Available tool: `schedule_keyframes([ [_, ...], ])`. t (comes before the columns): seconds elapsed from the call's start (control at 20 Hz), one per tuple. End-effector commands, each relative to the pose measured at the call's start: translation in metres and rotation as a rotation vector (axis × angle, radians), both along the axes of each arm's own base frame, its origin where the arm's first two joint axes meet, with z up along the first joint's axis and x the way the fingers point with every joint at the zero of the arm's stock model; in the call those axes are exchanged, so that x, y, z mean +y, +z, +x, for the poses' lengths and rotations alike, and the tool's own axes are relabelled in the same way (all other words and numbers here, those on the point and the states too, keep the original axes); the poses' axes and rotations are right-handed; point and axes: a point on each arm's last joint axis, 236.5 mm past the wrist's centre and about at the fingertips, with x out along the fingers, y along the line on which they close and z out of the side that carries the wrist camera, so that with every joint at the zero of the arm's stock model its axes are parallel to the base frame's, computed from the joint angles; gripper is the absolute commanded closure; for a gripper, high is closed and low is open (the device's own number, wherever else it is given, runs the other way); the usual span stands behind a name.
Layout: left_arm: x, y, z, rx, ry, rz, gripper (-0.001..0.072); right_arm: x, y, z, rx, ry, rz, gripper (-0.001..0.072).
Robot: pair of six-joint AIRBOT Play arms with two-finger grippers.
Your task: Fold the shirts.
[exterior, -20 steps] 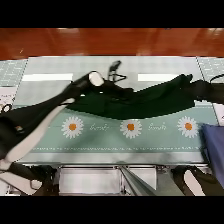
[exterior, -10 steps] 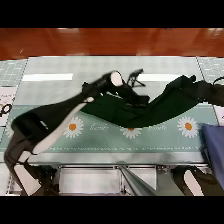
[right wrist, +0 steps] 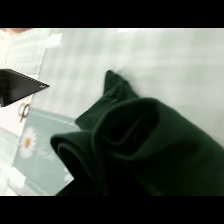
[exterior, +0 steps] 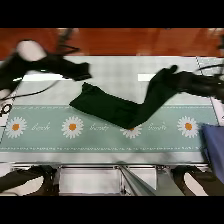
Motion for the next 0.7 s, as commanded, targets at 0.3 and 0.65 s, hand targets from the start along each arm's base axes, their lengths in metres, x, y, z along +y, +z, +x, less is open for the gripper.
schedule_keyframes([
  [0.3,0.124,-0.001,-0.096,-0.122,0.322,0.030,0.0684,0.211,-0.078,0.068,0.098,0.242,0.041,0.0688],
  [0.65,0.123,-0.015,-0.102,-0.089,0.324,0.027,0.0684,0.276,-0.124,0.083,0.182,0.293,0.098,0.0688],
])
